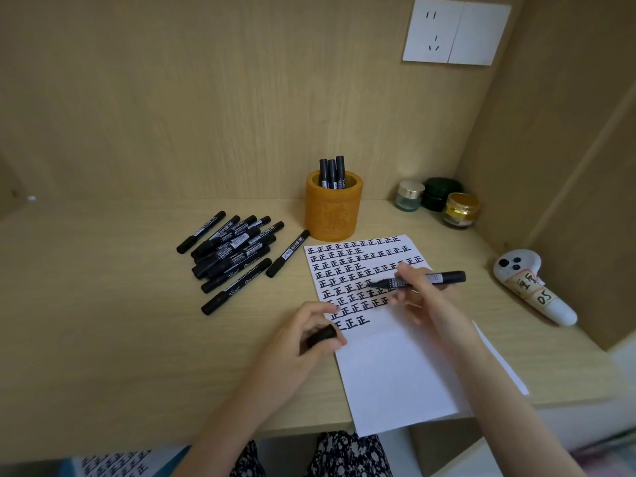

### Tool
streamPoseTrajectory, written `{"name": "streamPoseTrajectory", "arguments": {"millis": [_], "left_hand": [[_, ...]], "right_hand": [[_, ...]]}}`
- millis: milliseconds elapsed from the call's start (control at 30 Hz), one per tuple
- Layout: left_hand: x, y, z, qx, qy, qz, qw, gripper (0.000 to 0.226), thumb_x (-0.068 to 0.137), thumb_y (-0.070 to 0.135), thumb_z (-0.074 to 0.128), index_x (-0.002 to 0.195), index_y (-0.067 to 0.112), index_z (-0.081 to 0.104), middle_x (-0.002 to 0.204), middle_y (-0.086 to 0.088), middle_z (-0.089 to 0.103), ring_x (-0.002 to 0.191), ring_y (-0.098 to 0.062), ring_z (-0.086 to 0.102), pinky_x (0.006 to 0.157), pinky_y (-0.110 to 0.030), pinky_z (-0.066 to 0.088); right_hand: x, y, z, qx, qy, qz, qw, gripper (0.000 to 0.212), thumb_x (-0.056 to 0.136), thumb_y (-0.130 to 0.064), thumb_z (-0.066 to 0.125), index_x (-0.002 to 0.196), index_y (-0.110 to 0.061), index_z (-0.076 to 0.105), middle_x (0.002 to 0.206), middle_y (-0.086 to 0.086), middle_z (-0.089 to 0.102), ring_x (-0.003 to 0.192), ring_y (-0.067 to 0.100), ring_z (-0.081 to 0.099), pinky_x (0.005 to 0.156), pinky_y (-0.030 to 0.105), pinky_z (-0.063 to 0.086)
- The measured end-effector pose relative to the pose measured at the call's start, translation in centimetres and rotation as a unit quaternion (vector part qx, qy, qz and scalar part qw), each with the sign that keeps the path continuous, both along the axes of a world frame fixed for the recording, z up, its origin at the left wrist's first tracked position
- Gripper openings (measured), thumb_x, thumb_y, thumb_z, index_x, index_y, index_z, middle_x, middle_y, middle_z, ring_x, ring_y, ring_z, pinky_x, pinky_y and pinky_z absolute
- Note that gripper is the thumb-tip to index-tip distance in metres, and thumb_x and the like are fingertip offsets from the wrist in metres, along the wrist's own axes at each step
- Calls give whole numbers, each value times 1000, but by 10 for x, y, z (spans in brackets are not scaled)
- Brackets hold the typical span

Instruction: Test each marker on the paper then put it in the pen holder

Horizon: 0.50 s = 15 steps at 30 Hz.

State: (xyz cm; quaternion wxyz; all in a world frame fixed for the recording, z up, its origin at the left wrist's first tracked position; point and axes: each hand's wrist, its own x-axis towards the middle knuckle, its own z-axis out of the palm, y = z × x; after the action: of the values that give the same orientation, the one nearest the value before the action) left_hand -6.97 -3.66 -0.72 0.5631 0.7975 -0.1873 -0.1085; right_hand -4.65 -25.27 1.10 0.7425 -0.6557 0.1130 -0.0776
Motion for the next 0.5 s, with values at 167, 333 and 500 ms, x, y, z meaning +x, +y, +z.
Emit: {"name": "streamPoseTrajectory", "arguments": {"millis": [167,333,500], "left_hand": [[0,-1,0,-6,9,-5,1000,24,80,15,71,97,32,68,96,19,72,94,3,65,93,-26,51],[0,-1,-3,20,7,-4,1000,27,79,20,72,97,40,71,96,22,71,92,-4,65,92,-29,50],[0,-2,-4,29,6,-10,1000,26,80,21,72,99,38,71,94,21,72,93,-9,65,93,-35,50]], "right_hand": [[2,7,-8,-98,-4,-44,994,29,83,-15,73,65,-13,51,51,6,45,41,15,41,38,16,31],[1,13,-10,-100,-45,-32,993,21,87,-16,69,72,-3,61,50,9,60,40,13,51,44,15,39],[2,12,-21,-160,-38,-80,983,33,81,-21,76,60,-10,53,42,-12,45,41,2,39,45,13,32]]}}
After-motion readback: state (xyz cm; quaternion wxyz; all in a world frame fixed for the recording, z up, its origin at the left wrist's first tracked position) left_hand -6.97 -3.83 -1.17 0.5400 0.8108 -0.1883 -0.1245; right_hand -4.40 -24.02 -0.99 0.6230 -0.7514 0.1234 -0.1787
